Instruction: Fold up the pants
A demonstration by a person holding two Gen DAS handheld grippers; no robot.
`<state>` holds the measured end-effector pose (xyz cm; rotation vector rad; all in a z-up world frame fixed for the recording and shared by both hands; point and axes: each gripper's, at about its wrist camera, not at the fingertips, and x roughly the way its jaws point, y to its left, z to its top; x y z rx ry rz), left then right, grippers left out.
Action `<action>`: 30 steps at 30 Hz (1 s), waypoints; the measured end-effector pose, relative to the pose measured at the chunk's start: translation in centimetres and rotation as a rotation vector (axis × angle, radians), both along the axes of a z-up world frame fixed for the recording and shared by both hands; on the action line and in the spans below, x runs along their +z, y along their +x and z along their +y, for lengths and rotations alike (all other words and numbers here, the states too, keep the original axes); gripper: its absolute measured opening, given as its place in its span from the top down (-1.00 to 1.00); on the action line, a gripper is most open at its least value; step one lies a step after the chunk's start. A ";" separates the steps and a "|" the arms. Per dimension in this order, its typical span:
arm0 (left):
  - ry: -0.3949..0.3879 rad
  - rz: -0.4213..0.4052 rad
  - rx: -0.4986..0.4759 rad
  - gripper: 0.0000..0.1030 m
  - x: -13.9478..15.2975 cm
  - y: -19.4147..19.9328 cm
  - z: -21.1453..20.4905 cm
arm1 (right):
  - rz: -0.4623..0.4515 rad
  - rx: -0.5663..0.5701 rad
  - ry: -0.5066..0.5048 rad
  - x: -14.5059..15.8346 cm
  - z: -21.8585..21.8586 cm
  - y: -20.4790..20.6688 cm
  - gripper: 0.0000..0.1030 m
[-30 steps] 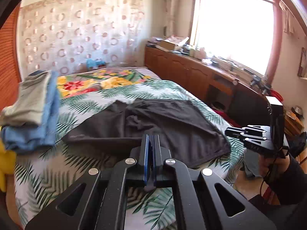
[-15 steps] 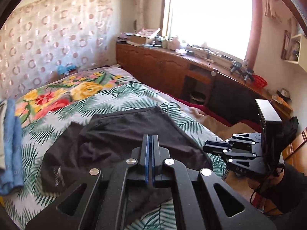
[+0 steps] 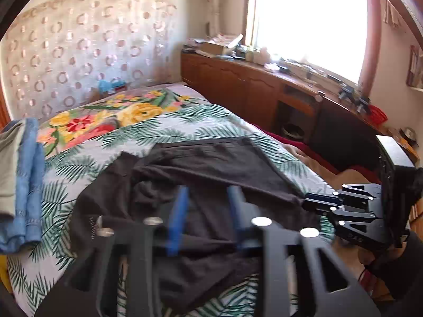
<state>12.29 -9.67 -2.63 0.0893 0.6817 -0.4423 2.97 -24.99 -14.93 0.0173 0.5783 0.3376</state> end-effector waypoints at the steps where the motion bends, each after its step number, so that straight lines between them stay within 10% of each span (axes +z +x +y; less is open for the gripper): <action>1: 0.000 0.001 0.012 -0.03 -0.3 0.0 0.5 | 0.000 0.003 0.001 -0.1 0.2 0.1 0.80; 4: -0.007 0.022 0.060 -0.57 -1.5 0.0 2.3 | 0.001 0.012 0.002 -0.1 0.8 0.4 0.78; 9: -0.010 0.050 0.130 -0.57 -3.6 -0.9 4.8 | -0.002 0.032 0.002 0.1 1.8 0.8 0.51; 30: -0.002 0.164 0.190 -0.57 -8.8 -3.5 8.7 | 0.041 0.266 -0.027 -0.5 8.9 4.0 0.50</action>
